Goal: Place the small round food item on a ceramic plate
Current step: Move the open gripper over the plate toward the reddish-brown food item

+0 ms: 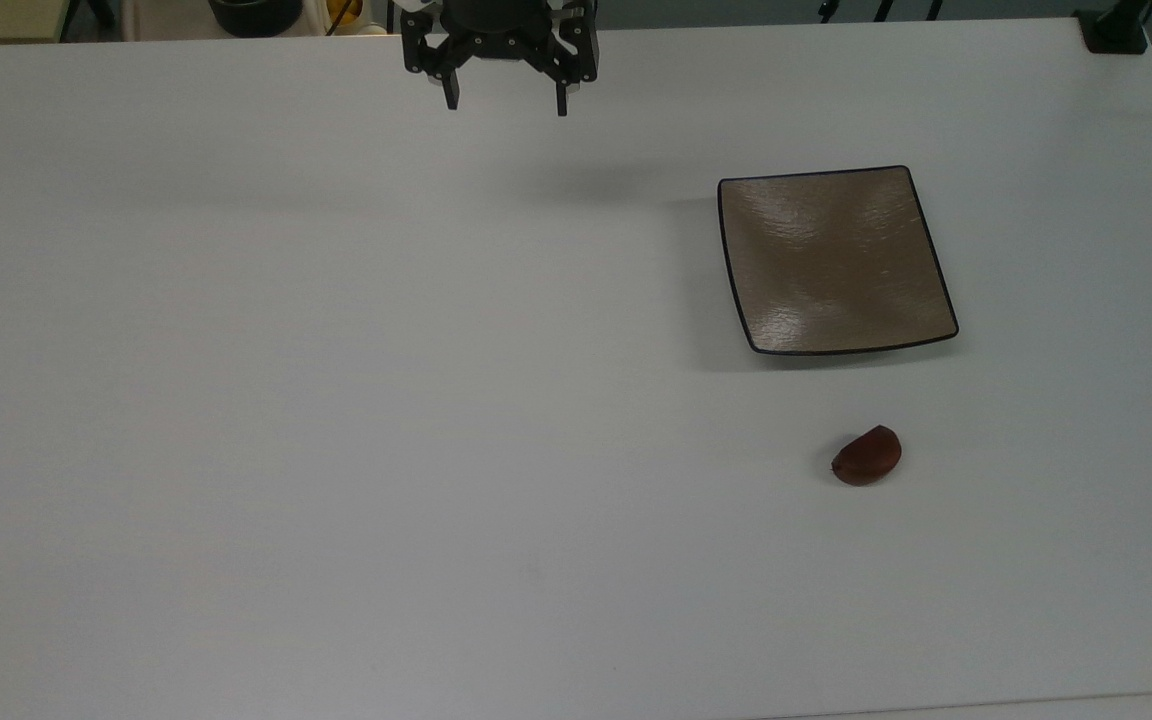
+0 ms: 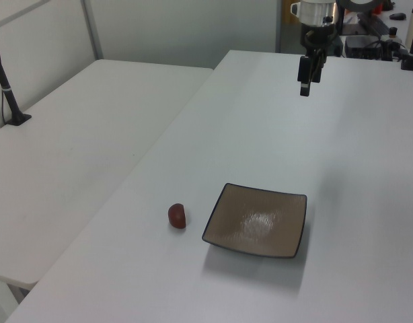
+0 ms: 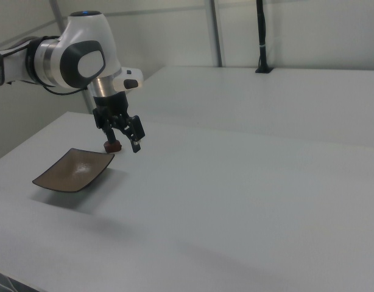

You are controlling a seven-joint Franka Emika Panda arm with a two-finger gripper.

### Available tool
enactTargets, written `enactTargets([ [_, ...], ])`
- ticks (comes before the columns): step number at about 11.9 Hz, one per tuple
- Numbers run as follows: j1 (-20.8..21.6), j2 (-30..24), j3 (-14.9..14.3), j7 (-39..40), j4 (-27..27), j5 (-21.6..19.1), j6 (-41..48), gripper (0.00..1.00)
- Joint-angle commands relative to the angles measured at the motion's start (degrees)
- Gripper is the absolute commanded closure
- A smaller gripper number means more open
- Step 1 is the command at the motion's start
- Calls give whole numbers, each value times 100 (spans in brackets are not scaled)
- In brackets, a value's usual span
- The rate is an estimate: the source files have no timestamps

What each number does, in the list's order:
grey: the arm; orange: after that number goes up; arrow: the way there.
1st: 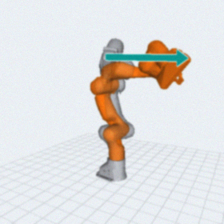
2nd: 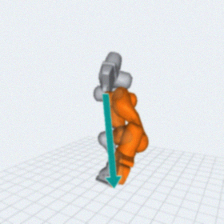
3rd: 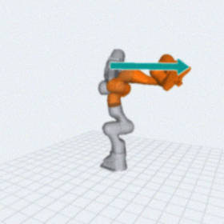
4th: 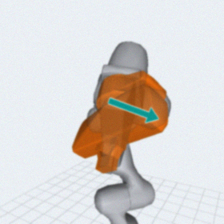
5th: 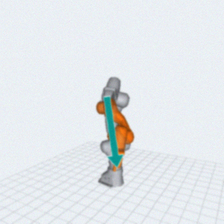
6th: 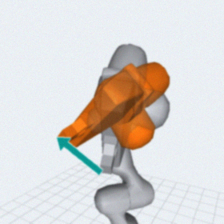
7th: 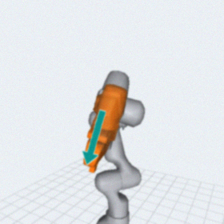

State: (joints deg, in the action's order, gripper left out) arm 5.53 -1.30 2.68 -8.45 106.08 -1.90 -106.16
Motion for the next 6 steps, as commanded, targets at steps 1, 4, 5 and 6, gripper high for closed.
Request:
enactTargets([
  [1,18,-81,-57,151,106,-153,-124,0],
  [4,106,94,-40,-312,19,-327,-333,0],
  [5,115,260,4,-811,-104,-416,-578,0],
  [6,202,410,48,-1268,-236,-417,-807,0],
])
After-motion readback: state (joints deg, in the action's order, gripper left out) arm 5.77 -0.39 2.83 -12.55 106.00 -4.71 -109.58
